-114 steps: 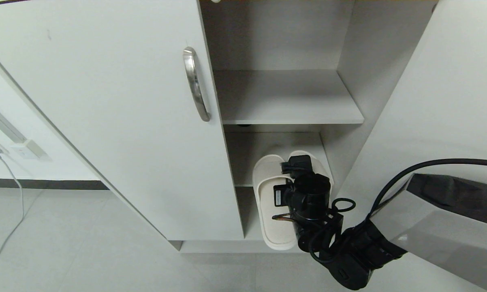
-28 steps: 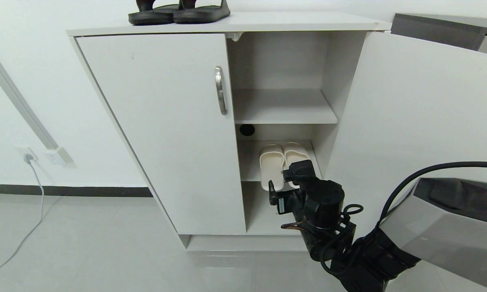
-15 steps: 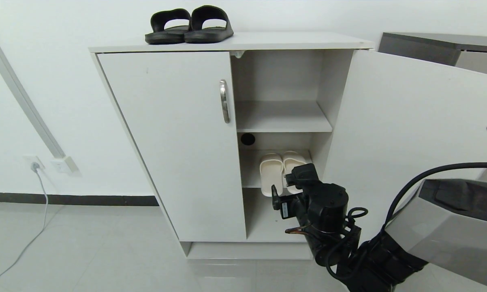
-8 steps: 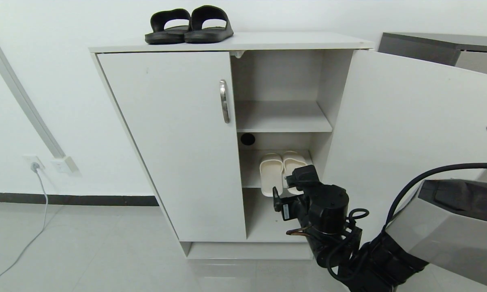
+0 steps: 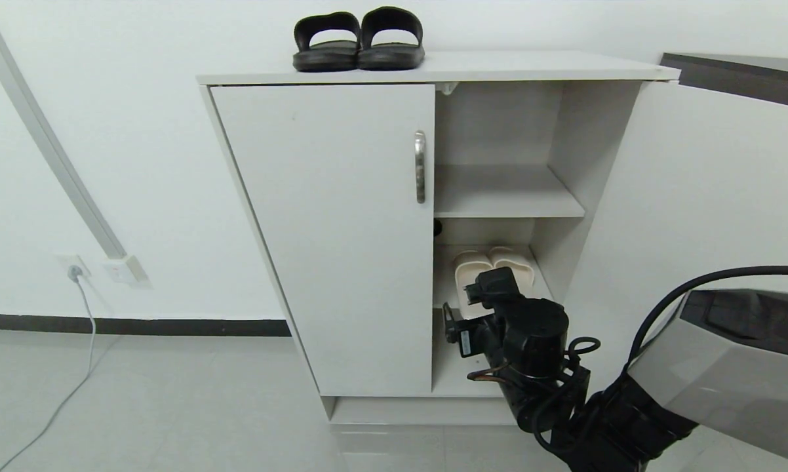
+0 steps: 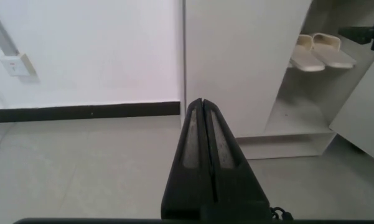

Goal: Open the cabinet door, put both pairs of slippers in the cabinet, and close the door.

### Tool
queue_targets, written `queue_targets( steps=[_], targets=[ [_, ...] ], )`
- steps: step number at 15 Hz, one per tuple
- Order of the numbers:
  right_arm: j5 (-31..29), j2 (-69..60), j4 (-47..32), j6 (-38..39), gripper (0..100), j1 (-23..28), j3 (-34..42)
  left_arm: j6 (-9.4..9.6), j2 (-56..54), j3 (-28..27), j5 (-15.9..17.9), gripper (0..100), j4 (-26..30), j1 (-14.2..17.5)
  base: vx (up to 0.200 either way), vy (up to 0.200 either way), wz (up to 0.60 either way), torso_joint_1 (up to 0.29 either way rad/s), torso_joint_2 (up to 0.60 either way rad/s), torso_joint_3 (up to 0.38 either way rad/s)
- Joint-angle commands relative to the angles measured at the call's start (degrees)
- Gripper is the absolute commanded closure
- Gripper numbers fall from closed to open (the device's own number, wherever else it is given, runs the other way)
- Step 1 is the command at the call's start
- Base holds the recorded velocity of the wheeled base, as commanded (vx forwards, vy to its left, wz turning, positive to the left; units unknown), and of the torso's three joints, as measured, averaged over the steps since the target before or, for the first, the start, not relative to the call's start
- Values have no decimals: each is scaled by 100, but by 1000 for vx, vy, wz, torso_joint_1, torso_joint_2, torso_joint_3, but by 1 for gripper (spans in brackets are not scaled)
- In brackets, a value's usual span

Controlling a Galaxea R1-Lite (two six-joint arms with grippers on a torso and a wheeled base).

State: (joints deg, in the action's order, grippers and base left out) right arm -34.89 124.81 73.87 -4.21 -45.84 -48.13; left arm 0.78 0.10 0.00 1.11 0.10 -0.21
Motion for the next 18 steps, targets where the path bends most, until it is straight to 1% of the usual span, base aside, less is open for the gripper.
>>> queue_targets(
  steps=[1, 6, 10, 13, 18],
  targets=[
    [96, -97, 4, -1, 0, 5, 119, 1, -1, 0, 3, 100, -1, 3, 0, 200, 0, -2, 2, 7],
    [140, -123, -5, -19, 0, 5, 190, 1, -1, 0, 3, 100, -1, 3, 0, 200, 0, 3, 3, 4],
    [158, -123, 4, -72, 0, 5, 199, -8, -1, 0, -5, 100, -1, 3, 0, 0, 0, 0, 0, 0],
    [316, -106, 215, -168, 0, 13, 234, -8, -1, 0, -5, 100, -1, -6, 0, 0, 0, 0, 0, 0],
    [527, -97, 294, -168, 0, 13, 348, -8, -1, 0, -5, 100, -1, -6, 0, 0, 0, 0, 0, 0]
  ],
)
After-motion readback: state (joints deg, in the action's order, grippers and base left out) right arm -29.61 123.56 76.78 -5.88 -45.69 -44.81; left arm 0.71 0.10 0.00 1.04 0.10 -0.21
